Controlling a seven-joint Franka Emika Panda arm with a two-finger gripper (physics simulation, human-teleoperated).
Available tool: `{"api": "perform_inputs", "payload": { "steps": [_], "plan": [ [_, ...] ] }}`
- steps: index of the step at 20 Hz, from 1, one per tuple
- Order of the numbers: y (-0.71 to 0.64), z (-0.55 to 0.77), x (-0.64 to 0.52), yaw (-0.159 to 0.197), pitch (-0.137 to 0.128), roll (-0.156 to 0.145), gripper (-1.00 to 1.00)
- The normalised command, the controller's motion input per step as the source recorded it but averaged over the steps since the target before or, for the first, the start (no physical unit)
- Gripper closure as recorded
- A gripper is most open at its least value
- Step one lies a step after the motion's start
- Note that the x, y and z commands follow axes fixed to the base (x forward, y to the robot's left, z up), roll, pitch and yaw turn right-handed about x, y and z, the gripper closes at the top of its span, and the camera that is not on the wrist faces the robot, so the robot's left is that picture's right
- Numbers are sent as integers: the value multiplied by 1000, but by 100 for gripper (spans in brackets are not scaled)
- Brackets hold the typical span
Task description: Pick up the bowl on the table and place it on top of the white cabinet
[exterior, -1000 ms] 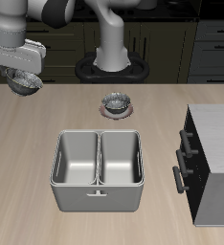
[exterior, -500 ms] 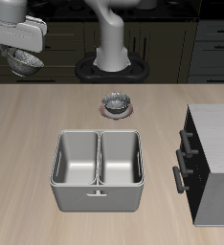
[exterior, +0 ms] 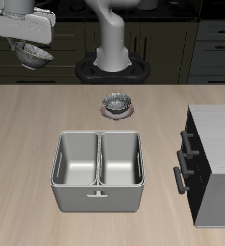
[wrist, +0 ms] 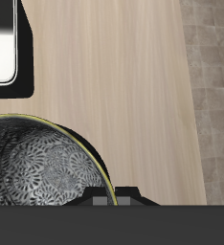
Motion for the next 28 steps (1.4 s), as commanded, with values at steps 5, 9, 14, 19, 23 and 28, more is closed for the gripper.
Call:
{"api": "perform_inputs", "payload": {
  "steps": [5, 9, 14, 19, 23, 28],
  "plan": [
    [385, 121, -55, 9, -14, 53, 100],
    [566, 165, 9, 9, -19, 63, 100],
    [444, 205, 43, 2, -19, 32, 100],
    [331, 136, 135, 10, -13, 13, 100],
    [290, 96, 174, -11, 5, 3, 100],
    [557, 124, 19, -6, 0, 4, 100]
  ]
}}
